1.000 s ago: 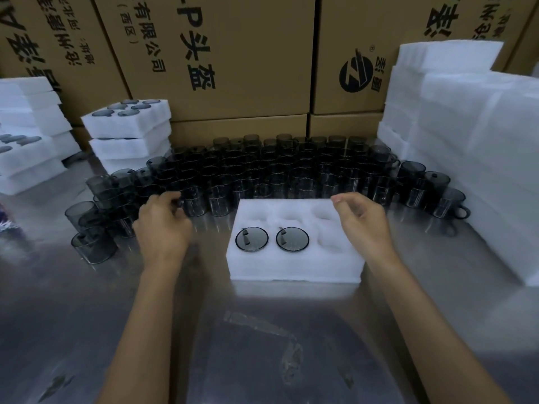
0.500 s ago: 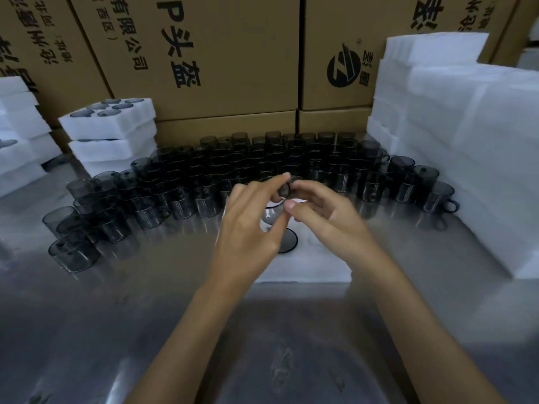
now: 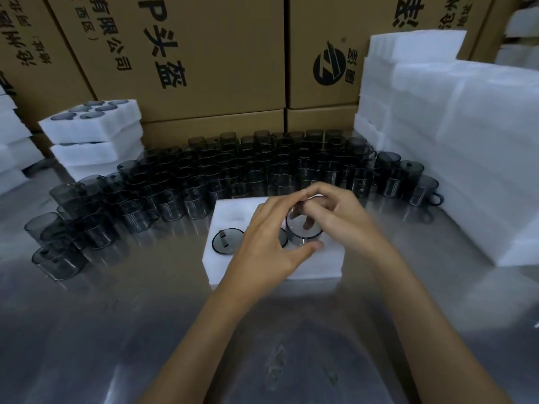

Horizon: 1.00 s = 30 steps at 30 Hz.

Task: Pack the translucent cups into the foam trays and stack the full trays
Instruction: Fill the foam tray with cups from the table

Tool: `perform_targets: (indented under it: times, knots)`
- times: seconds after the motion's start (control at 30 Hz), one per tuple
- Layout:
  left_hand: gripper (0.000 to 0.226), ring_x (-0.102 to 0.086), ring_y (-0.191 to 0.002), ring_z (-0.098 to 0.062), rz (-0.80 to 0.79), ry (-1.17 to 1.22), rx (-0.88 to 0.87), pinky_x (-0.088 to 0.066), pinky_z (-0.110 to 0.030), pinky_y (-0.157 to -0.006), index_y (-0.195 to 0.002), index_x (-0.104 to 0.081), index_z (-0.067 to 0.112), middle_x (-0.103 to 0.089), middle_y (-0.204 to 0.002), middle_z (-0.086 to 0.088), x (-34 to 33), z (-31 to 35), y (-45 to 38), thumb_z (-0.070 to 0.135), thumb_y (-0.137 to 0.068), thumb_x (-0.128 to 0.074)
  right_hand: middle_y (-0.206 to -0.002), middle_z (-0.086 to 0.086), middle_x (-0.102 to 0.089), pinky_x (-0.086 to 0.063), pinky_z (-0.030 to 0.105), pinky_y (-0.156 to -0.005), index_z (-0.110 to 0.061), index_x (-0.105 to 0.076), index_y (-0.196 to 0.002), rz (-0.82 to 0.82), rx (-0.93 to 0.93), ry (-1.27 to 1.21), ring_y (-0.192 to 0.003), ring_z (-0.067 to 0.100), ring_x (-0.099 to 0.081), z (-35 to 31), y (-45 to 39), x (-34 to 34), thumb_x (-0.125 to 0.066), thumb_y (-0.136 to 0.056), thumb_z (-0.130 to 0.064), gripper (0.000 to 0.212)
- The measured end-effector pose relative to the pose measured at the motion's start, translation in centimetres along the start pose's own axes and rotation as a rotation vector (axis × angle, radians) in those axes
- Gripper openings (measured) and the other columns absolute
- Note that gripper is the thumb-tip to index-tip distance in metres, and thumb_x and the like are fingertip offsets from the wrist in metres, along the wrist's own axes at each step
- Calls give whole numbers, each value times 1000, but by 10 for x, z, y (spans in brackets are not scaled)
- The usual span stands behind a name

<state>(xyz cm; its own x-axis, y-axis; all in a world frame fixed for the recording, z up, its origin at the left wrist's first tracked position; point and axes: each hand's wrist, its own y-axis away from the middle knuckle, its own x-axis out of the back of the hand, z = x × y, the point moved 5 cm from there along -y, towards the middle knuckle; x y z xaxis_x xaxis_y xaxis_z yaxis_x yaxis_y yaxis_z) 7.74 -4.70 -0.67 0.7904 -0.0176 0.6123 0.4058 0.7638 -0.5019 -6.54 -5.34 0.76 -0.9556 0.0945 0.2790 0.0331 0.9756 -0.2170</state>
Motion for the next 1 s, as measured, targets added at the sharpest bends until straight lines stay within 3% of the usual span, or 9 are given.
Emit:
perform_targets:
  times: [0.07,0.23,0.33,0.47,0.6,0.73,1.0]
  knots:
    - [78,-39,-129,3,-23,-2,16,-33,-13,-96,-139,-33,60,-47,-129,34,-2,-2,1,48,-76,-77,-82,11,-76,-54,45,-86,-10,-65,-99,43,-28,-14,-84,31,-70,3,0,3,-57,-89,-4,13]
    - [80,-39,-116,11,10,-62,56,-30,-16,-98,-144,-32,52,-43,-115,45,-6,-5,1,55,-76,-73,-84,2,-78,-49,43,-103,-14,-68,-96,49,-66,-46,-96,14,-72,7,0,3,-59,-89,-6,13]
    - [80,-44,-114,4,66,-53,138,-32,-14,-95,-144,-40,45,-42,-112,43,-10,-10,2,54,-74,-77,-83,1,-78,-53,36,-97,-12,-68,-95,99,-57,-72,-91,13,-72,8,1,10,-61,-88,-4,13]
    - [76,-43,-109,-1,115,-32,218,-33,-11,-84,-138,-46,50,-49,-106,30,-15,-12,2,62,-69,-77,-80,3,-77,-56,32,-84,-8,-71,-91,117,-54,-43,-79,13,-71,9,0,19,-64,-88,0,11]
    - [76,-39,-105,-4,127,-82,227,-35,-21,-86,-136,-49,50,-48,-100,27,-15,-11,2,71,-65,-69,-81,4,-78,-57,30,-84,-6,-72,-89,106,-48,-28,-82,17,-74,10,-1,22,-67,-88,0,8]
    - [80,-29,-95,12,103,-125,209,-36,-24,-89,-138,-40,51,-46,-99,33,-15,-11,4,71,-67,-70,-79,1,-77,-53,16,-73,-8,-73,-86,66,-56,-14,-76,6,-73,14,-2,21,-68,-87,-1,9]
    - [77,-26,-100,-1,69,-202,231,-31,-26,-86,-136,-45,50,-45,-103,22,-15,-13,6,81,-66,-56,-84,4,-76,-57,24,-81,-9,-75,-85,64,-31,52,-87,16,-72,19,-4,20,-71,-87,-4,7]
